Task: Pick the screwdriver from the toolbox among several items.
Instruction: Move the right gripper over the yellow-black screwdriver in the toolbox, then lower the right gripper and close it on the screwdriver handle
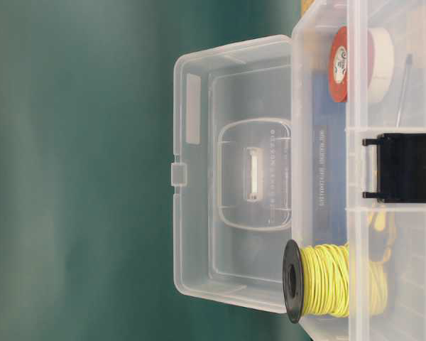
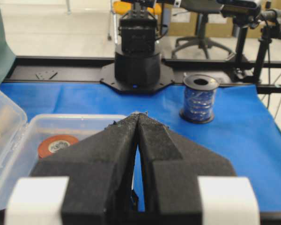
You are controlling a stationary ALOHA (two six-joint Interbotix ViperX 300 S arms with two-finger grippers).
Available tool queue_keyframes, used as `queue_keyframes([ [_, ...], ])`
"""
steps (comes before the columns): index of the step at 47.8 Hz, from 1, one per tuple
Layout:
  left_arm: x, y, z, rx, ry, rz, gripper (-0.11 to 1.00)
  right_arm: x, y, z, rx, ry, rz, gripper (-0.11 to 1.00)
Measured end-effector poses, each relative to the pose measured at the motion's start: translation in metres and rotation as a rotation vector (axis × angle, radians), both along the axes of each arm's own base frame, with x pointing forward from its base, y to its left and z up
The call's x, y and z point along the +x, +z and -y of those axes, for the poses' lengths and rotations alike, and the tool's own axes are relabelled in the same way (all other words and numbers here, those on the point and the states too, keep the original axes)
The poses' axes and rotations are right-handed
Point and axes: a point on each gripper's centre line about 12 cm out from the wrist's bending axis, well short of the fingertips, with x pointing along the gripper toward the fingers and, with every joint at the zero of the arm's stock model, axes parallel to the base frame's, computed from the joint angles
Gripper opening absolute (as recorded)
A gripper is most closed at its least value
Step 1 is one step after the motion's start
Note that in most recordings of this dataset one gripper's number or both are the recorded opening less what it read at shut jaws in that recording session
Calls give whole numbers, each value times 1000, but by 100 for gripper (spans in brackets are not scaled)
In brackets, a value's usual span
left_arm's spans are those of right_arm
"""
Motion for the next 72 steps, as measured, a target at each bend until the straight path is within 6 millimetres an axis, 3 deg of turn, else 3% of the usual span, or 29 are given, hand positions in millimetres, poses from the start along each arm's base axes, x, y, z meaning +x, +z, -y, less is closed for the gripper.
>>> queue_keyframes([
  [5, 0, -2, 0, -30, 3, -11, 0, 4, 0, 0, 6, 0, -25, 0],
  [12, 0, -2, 0, -38, 2, -17, 0, 30, 5, 5, 35, -24, -135, 0],
  [25, 1, -3, 0, -39, 3, -23, 0, 94, 8, 40, 158, -148, -385, 0],
  [32, 1, -4, 0, -41, 1, -28, 0, 134, -2, 55, 235, -197, -556, 5],
  [46, 2, -5, 0, -41, 1, -29, 0, 198, -45, 86, 291, -276, -882, 75],
  [58, 2, -5, 0, -41, 1, -31, 0, 235, -110, 96, 298, -293, -1055, 76],
  [72, 2, -6, 0, -41, 1, -34, 0, 254, -168, 101, 306, -299, -1152, 75],
])
